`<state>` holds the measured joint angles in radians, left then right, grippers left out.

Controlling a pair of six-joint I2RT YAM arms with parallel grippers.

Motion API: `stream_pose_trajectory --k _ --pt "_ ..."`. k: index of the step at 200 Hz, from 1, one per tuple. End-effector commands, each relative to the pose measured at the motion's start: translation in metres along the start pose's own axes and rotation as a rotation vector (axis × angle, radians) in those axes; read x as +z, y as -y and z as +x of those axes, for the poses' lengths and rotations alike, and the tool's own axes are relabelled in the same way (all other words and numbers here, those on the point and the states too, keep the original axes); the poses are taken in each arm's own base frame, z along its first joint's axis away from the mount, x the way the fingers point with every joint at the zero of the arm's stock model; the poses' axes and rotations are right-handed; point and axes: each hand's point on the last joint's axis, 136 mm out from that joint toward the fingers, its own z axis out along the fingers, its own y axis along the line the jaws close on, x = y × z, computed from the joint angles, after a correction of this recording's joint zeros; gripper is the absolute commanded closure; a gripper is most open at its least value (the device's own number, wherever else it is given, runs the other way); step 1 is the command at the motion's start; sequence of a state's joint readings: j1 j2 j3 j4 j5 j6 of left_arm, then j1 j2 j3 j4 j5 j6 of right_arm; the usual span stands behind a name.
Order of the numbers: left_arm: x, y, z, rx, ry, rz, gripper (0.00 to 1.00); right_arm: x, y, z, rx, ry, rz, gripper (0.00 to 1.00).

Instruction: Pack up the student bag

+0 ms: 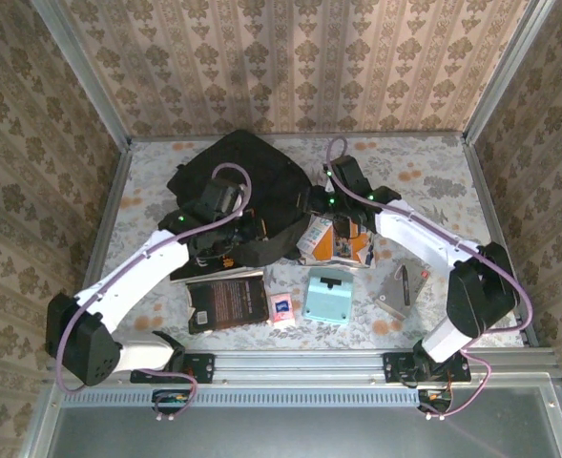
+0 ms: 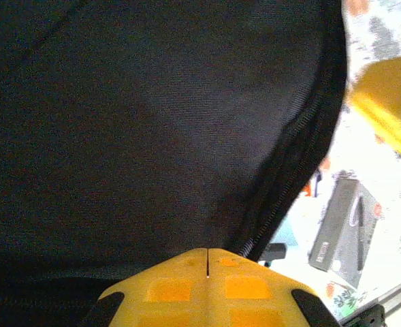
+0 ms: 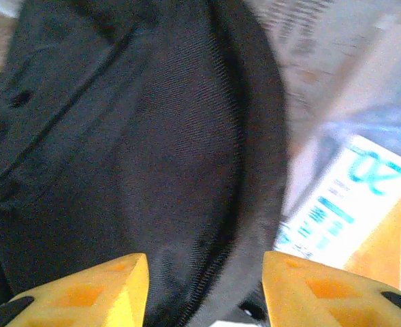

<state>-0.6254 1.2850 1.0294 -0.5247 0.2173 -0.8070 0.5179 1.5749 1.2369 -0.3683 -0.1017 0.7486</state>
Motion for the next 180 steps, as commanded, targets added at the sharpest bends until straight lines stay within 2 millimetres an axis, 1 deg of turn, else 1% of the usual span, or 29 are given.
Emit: stream_pose_trajectory --k 1,12,20,28,51,68,80,103,123,133,141,143,153,166,180 --pt "-0.004 0.007 -0.016 -0.12 0.072 0.088 1.0 -0.028 0.024 0.004 0.177 0.054 0.123 0.52" --pt "-0.002 0.001 -0.016 -0.155 0.08 0.084 1.0 -0.035 0.024 0.011 0.238 0.046 0.132 0.53" --pt "-0.001 -0.003 -0.016 -0.179 0.085 0.08 1.0 -0.039 0.019 0.014 0.272 0.042 0.119 0.55" --pt "-0.001 -0.007 -0.016 -0.199 0.088 0.077 1.0 -0.043 0.021 0.023 0.311 0.019 0.142 0.56" --pt "0.002 -0.015 -0.014 -0.243 0.088 0.076 1.0 -0.042 0.004 0.042 0.373 -0.039 0.137 0.56" --pt "0.003 -0.019 -0.013 -0.261 0.085 0.071 1.0 -0.033 -0.011 0.059 0.415 -0.1 0.132 0.55" --pt "0.004 -0.02 -0.013 -0.267 0.082 0.072 1.0 -0.025 -0.026 0.068 0.417 -0.135 0.095 0.54" --pt "0.003 -0.02 -0.012 -0.271 0.08 0.073 1.0 -0.01 -0.046 0.077 0.396 -0.164 0.071 0.53" --pt "0.001 -0.021 -0.011 -0.271 0.083 0.071 1.0 0.003 -0.056 0.083 0.395 -0.185 0.066 0.52" --pt "0.0 -0.021 -0.01 -0.271 0.084 0.071 1.0 0.008 -0.057 0.085 0.401 -0.19 0.068 0.52" --pt "0.0 -0.022 -0.009 -0.274 0.083 0.071 1.0 0.012 -0.054 0.088 0.408 -0.195 0.08 0.52" --pt "-0.001 -0.022 -0.009 -0.274 0.082 0.072 1.0 0.014 -0.059 0.085 0.41 -0.185 0.06 0.52" --pt "-0.001 -0.022 -0.008 -0.274 0.08 0.072 1.0 0.019 -0.06 0.085 0.425 -0.172 0.041 0.52" --pt "-0.001 -0.023 -0.007 -0.275 0.078 0.069 1.0 0.026 -0.056 0.086 0.442 -0.159 0.048 0.52" --pt "-0.002 -0.023 -0.006 -0.273 0.075 0.069 1.0 0.035 -0.048 0.09 0.456 -0.156 0.079 0.54"
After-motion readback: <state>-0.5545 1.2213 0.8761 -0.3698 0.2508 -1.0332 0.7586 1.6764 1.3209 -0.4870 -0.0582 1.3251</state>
